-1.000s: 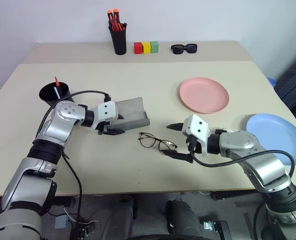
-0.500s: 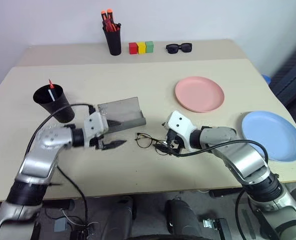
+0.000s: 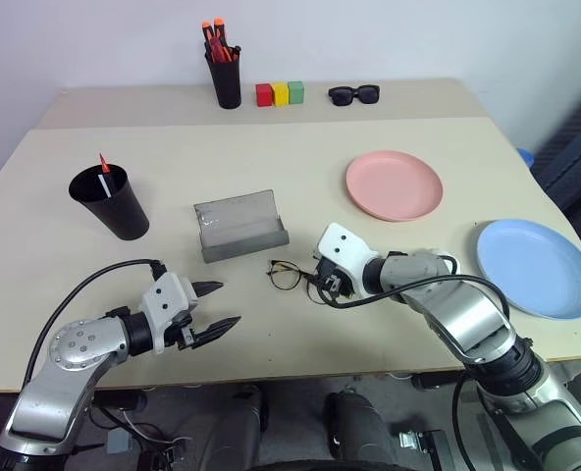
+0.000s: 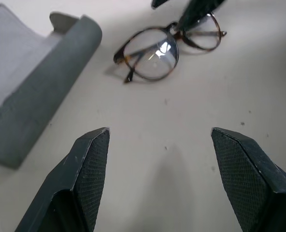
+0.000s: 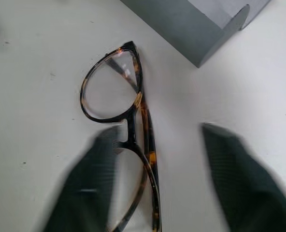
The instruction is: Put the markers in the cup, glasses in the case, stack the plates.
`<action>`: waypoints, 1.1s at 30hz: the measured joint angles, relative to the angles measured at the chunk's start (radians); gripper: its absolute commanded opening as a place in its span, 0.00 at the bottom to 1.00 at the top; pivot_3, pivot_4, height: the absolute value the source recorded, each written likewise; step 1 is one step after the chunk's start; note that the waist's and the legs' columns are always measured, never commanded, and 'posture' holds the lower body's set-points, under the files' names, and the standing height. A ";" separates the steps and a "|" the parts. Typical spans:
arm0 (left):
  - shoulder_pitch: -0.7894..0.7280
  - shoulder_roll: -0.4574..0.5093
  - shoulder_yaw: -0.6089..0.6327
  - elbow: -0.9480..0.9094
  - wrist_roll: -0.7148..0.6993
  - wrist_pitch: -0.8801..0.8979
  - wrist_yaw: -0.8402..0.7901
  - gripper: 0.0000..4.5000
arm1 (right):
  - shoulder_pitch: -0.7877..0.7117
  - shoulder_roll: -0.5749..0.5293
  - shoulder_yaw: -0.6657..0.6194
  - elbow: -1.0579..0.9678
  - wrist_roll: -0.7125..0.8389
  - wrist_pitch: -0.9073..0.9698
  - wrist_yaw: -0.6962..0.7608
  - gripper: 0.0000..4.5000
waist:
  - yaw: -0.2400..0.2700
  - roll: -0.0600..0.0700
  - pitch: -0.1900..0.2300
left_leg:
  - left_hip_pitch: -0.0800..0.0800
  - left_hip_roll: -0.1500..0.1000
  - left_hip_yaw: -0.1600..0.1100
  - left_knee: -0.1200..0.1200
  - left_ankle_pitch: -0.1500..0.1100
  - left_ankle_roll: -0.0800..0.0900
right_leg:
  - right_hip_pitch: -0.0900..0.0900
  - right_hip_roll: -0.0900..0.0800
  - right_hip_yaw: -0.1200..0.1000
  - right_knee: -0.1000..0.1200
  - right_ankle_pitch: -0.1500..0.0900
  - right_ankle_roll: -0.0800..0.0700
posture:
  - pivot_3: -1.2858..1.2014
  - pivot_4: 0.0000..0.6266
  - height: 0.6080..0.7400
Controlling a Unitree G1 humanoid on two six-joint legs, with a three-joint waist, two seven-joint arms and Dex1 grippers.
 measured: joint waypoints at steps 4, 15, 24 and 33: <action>-0.001 -0.002 0.006 0.000 -0.007 -0.003 0.015 0.76 | -0.007 0.000 0.007 0.003 -0.010 -0.002 0.001 0.00 | -0.003 0.000 0.000 | 0.000 0.000 0.000 0.000 0.000 0.000 | 0.000 0.000 0.000 0.000 0.000 0.000 | 0.52 0.24 1.00; -0.003 -0.002 0.014 0.050 -0.009 -0.039 0.042 0.76 | -0.033 -0.050 0.021 0.003 -0.042 -0.075 0.044 0.00 | -0.002 0.000 0.000 | 0.000 0.000 0.001 -0.001 0.000 0.000 | -0.001 0.000 0.000 0.000 0.000 0.000 | 0.52 0.24 1.00; 0.011 -0.004 0.075 0.135 -0.003 -0.067 0.079 0.76 | -0.264 -0.009 0.029 0.131 -0.066 -0.349 0.180 0.00 | -0.013 0.001 0.000 | 0.001 0.001 0.001 -0.002 0.000 0.000 | -0.002 0.001 0.000 0.000 0.000 -0.001 | 0.52 0.24 1.00; 0.019 -0.028 0.139 0.155 -0.049 -0.091 0.088 0.76 | -0.594 0.306 0.089 0.869 -0.215 -0.832 0.214 0.00 | -0.010 0.001 0.001 | 0.001 -0.001 0.001 -0.005 0.001 -0.001 | -0.003 0.002 0.000 0.000 0.001 -0.001 | 0.52 0.24 1.00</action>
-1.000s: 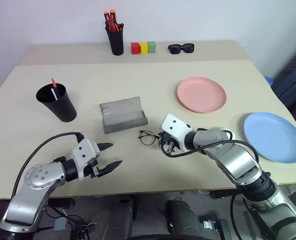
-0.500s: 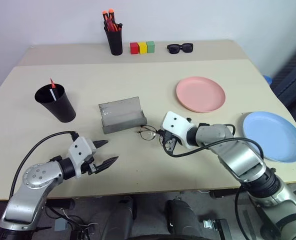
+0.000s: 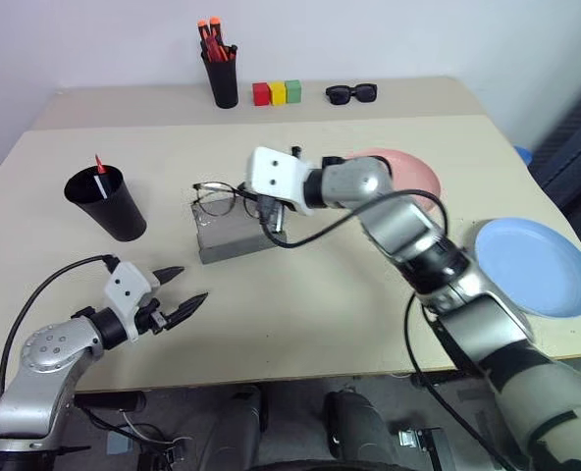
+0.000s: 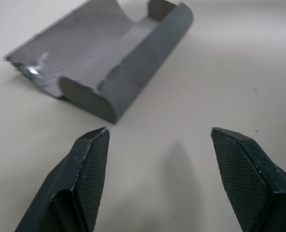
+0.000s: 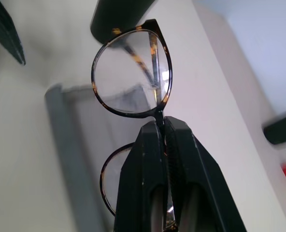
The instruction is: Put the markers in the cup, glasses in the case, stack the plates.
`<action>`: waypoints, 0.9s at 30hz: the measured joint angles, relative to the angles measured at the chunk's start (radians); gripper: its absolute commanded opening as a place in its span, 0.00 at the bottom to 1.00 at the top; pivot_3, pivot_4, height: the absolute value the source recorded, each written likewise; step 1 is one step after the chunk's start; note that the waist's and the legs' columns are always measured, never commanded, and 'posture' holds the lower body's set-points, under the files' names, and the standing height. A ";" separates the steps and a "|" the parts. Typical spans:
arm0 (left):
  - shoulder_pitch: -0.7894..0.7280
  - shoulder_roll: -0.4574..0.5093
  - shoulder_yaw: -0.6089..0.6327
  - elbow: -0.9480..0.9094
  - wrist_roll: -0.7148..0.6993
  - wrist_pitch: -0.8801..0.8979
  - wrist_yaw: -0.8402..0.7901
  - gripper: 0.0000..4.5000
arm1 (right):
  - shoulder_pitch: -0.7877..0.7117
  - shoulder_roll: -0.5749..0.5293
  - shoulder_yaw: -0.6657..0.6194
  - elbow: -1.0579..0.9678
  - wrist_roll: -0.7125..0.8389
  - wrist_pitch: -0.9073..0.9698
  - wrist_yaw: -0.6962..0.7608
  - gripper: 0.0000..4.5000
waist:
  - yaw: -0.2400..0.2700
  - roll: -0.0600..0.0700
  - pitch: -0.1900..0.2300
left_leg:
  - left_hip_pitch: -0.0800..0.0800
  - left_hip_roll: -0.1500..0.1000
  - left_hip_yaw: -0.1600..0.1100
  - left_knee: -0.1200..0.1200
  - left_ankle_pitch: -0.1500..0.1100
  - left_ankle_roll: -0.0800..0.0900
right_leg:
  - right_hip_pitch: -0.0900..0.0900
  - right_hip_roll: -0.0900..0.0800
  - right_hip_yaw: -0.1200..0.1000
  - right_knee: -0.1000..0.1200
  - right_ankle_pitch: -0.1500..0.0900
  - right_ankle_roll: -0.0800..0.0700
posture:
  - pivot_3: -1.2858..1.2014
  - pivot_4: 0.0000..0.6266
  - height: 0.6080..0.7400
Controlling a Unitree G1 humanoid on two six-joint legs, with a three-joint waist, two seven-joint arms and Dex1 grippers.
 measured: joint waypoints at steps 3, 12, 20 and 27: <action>0.038 -0.007 0.027 -0.015 -0.001 -0.001 0.019 0.76 | -0.043 0.078 0.000 0.190 -0.028 -0.109 -0.006 0.00 | -0.004 0.000 0.000 | 0.001 -0.001 0.001 -0.003 0.001 -0.001 | -0.001 0.000 0.001 0.000 0.000 0.000 | 0.52 0.24 1.00; 0.111 -0.022 0.061 -0.086 -0.003 -0.003 0.060 0.76 | -0.041 0.095 0.009 0.403 -0.130 -0.320 0.034 0.00 | -0.004 0.001 0.000 | 0.002 0.000 0.001 -0.009 0.004 -0.007 | -0.003 0.004 0.000 0.002 0.001 -0.002 | 0.52 0.24 1.00; 0.085 -0.021 0.060 -0.094 -0.003 0.014 0.064 0.76 | -0.015 0.071 0.008 0.399 -0.167 -0.364 0.084 0.00 | -0.008 0.001 0.000 | 0.002 0.001 0.002 -0.009 0.004 -0.007 | -0.003 0.005 0.000 0.002 0.001 -0.002 | 0.52 0.24 1.00; 0.044 -0.021 0.054 -0.087 -0.003 0.026 0.062 0.76 | 0.002 0.086 -0.004 0.398 -0.175 -0.343 0.083 0.44 | -0.015 0.001 0.000 | 0.002 0.001 0.001 -0.009 0.004 -0.007 | -0.003 0.005 0.000 0.003 0.002 -0.002 | 0.52 0.24 1.00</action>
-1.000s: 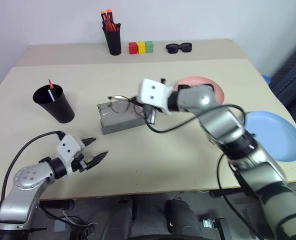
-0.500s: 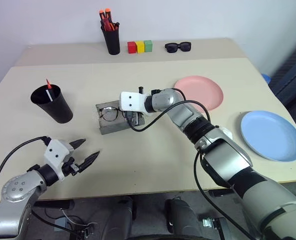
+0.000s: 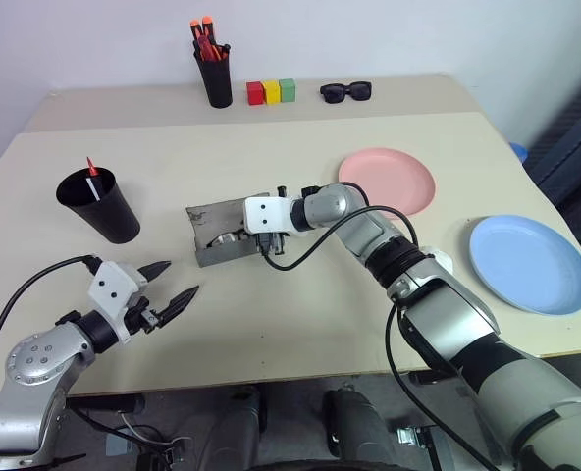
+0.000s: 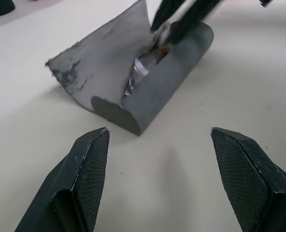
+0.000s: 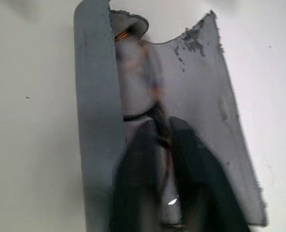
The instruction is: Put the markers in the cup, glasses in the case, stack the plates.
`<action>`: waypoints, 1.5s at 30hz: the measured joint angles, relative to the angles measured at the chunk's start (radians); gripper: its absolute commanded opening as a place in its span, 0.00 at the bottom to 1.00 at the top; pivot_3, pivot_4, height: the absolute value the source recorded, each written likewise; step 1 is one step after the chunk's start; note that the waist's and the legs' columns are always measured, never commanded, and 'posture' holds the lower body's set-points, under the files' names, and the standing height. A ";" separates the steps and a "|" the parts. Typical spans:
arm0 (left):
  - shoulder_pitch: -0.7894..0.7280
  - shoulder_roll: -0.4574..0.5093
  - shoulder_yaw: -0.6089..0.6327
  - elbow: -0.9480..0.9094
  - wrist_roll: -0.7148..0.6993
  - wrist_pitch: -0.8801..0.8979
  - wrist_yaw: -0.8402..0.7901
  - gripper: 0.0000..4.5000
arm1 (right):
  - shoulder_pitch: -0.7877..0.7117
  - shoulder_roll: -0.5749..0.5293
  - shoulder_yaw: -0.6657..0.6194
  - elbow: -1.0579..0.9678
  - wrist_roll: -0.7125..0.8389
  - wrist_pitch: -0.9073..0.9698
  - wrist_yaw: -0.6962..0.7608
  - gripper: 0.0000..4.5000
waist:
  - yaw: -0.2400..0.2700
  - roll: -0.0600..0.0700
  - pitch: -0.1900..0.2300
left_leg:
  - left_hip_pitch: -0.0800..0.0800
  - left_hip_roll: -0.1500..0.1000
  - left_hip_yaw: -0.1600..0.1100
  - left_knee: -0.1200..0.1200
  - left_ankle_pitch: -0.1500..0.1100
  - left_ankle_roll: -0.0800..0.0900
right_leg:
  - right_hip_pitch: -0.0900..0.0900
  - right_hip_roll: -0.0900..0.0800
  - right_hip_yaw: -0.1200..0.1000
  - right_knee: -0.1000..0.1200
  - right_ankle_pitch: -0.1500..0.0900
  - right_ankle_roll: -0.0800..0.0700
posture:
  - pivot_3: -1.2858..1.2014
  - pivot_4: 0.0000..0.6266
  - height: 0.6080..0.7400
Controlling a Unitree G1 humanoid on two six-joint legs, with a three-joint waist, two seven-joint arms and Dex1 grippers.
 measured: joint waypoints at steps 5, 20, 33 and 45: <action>-0.039 -0.004 0.001 0.001 -0.025 0.051 0.022 0.76 | 0.003 -0.011 -0.039 -0.053 0.002 0.016 -0.019 0.89 | -0.006 0.000 0.000 | 0.000 0.000 -0.001 0.000 0.000 0.000 | 0.000 0.000 0.000 0.001 0.000 0.001 | 0.52 0.24 1.00; -0.767 -0.105 -0.127 0.398 -0.033 0.418 0.298 0.01 | 0.461 -0.262 -0.200 -0.846 0.156 0.344 0.073 0.90 | 0.024 -0.002 -0.001 | 0.002 0.000 -0.003 0.003 0.001 0.000 | 0.004 0.001 -0.003 0.003 0.002 0.004 | 0.52 0.24 1.00; -1.256 -0.173 -0.312 1.166 0.152 0.511 0.254 0.01 | 0.696 -0.406 -0.295 -1.179 0.210 0.590 0.023 0.90 | 0.021 -0.004 0.000 | 0.001 0.000 -0.001 0.004 0.001 0.000 | 0.005 0.001 -0.002 0.002 0.001 0.005 | 0.52 0.24 1.00; -1.112 -0.083 -0.388 0.903 0.184 0.528 0.007 0.01 | 0.740 -0.464 -0.418 -1.186 0.284 0.631 -0.025 0.90 | 0.015 -0.006 0.001 | 0.002 0.000 -0.001 0.003 0.001 0.000 | 0.004 0.001 -0.001 0.002 0.002 0.005 | 0.52 0.24 1.00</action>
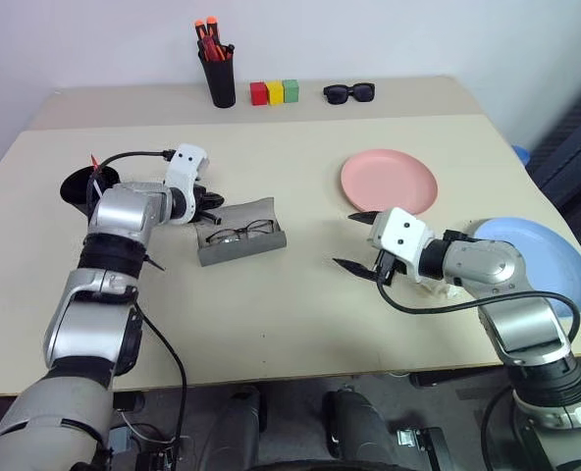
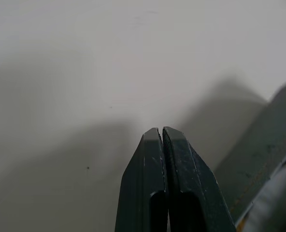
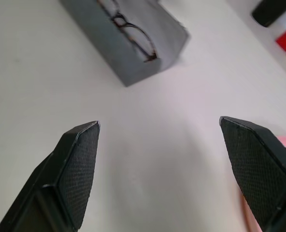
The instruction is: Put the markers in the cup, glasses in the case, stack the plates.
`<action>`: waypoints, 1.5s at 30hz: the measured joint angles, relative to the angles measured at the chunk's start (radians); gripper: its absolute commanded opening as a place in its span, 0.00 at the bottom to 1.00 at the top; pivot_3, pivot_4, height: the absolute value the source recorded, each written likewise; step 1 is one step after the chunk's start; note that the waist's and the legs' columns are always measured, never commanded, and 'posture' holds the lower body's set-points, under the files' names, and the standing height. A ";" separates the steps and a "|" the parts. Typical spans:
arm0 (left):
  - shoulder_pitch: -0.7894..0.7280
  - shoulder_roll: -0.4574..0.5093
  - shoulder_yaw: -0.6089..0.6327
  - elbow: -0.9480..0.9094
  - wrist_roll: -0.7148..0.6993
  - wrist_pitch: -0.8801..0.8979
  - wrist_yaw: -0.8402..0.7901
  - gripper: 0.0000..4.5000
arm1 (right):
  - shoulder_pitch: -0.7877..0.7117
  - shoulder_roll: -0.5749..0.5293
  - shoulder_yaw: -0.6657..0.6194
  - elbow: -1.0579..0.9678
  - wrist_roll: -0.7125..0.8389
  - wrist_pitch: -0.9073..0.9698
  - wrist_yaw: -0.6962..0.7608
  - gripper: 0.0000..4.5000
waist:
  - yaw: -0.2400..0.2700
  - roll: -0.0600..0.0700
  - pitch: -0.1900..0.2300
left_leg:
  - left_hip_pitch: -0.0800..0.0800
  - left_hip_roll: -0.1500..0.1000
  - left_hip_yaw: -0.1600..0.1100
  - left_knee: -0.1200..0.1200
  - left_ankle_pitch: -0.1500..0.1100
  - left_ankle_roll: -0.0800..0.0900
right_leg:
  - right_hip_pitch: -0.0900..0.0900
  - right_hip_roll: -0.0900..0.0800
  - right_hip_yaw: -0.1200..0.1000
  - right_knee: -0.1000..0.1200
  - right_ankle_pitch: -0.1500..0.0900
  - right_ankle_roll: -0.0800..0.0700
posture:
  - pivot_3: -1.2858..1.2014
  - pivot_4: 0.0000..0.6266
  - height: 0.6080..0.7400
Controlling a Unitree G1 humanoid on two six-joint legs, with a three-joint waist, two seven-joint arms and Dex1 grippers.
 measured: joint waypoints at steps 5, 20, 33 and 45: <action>0.191 0.073 -0.003 -0.307 -0.024 0.025 -0.063 0.01 | -0.050 0.027 -0.025 0.101 0.012 0.040 -0.066 0.90 | 0.002 0.001 0.000 | 0.001 0.001 0.000 -0.001 0.000 0.000 | 0.000 0.000 0.001 0.000 0.000 -0.001 | 0.52 0.24 1.00; 0.531 0.061 0.052 -0.703 -0.068 -0.179 -0.056 0.01 | -0.212 0.055 0.042 0.409 -0.095 0.035 -0.229 0.90 | 0.008 0.001 -0.001 | 0.001 0.000 0.001 0.000 0.000 0.000 | 0.001 -0.002 0.001 -0.002 -0.002 -0.004 | 0.52 0.24 1.00; 0.701 -0.009 0.111 -0.947 -0.197 -0.344 -0.075 0.00 | -0.335 0.065 0.165 0.875 -0.280 -0.347 -0.347 0.49 | 0.008 0.001 -0.001 | 0.004 -0.001 0.003 0.000 0.000 0.000 | 0.005 -0.002 0.001 -0.003 -0.002 -0.004 | 0.52 0.24 1.00; 0.728 -0.045 0.033 -0.945 -0.178 -0.360 -0.033 0.00 | -0.235 -0.032 0.142 0.720 -0.308 -0.356 -0.310 0.01 | 0.010 0.002 0.000 | 0.004 -0.001 0.003 0.000 0.000 0.001 | 0.005 -0.002 0.002 -0.003 -0.002 -0.004 | 0.52 0.24 1.00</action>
